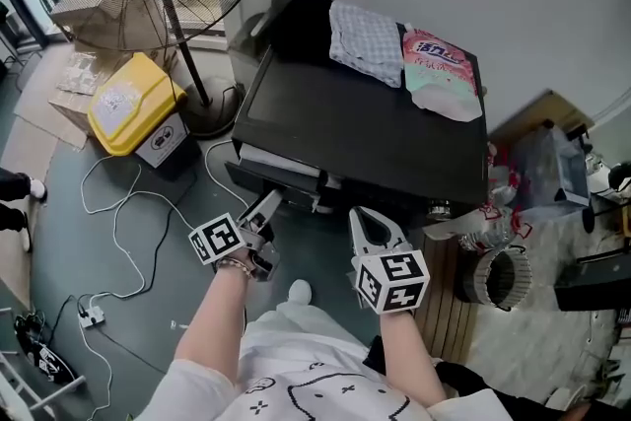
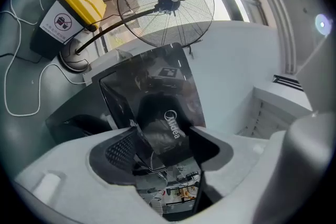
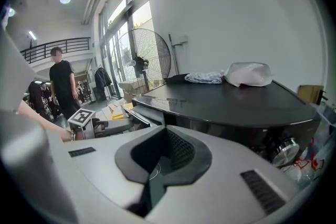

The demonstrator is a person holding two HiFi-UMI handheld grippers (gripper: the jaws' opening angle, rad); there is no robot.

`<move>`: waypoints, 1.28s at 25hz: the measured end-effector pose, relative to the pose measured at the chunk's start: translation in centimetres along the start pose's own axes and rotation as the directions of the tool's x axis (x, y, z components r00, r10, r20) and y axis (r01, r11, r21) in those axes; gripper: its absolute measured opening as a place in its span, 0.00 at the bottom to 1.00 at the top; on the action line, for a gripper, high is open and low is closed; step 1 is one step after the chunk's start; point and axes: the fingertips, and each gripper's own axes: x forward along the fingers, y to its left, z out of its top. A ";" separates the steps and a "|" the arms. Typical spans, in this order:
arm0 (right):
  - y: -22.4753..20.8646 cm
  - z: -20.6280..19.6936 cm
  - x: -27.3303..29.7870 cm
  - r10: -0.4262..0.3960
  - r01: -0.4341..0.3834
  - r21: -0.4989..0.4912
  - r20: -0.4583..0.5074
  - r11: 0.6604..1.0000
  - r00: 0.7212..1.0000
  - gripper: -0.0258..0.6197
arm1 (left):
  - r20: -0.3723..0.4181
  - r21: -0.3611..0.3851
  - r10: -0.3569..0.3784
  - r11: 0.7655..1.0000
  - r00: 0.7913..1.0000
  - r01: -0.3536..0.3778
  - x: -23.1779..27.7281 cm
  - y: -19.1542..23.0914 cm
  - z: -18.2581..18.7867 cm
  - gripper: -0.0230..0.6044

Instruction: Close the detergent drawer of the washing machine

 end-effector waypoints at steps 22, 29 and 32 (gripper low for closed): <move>2.9 -0.9 -0.3 -0.092 0.092 0.013 -0.021 0.996 0.996 0.03 | -0.120 0.010 -0.121 0.992 0.985 0.123 1.3 -0.6 0.5 0.53; 2.7 -0.6 0.0 -0.136 0.137 0.030 -0.022 0.990 0.990 0.03 | -0.138 0.009 -0.122 0.992 0.983 0.124 2.8 -0.5 1.3 0.52; 2.6 -0.7 0.2 -0.149 0.150 0.038 -0.025 0.988 0.989 0.03 | -0.143 0.008 -0.121 0.992 0.982 0.124 3.4 -0.4 1.7 0.53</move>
